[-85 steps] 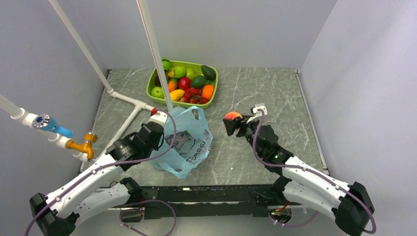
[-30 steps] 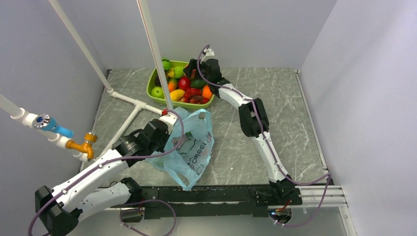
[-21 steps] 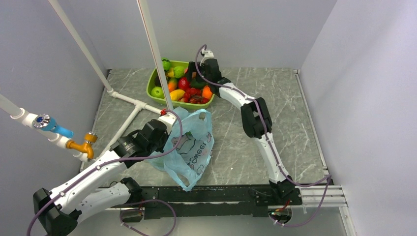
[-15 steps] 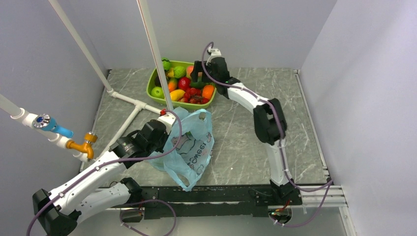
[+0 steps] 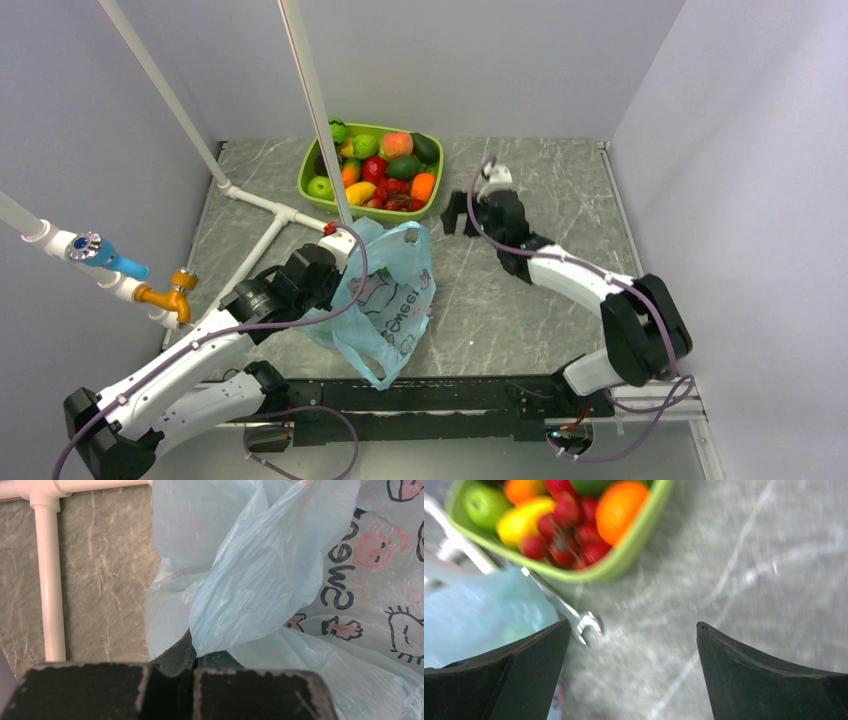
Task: Take the fake fruits out of the plastic bag
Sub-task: Take out the fake fruit from the plastic bag.
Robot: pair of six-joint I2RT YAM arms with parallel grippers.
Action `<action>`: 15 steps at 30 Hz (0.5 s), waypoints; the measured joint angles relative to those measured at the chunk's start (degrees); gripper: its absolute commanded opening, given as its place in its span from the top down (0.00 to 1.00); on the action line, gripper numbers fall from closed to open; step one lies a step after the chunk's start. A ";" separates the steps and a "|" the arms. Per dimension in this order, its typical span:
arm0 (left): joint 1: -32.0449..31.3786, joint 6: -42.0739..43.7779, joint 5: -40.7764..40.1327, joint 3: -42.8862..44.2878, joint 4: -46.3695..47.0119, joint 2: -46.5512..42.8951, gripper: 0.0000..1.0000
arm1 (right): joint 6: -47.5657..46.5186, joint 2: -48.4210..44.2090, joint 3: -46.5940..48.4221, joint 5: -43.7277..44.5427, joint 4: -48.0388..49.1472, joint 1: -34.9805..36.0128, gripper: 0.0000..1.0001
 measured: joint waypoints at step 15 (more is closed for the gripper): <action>0.00 -0.09 -0.02 0.00 0.00 -0.13 1.00 | 2.21 -18.38 -16.68 3.08 -0.09 17.62 0.10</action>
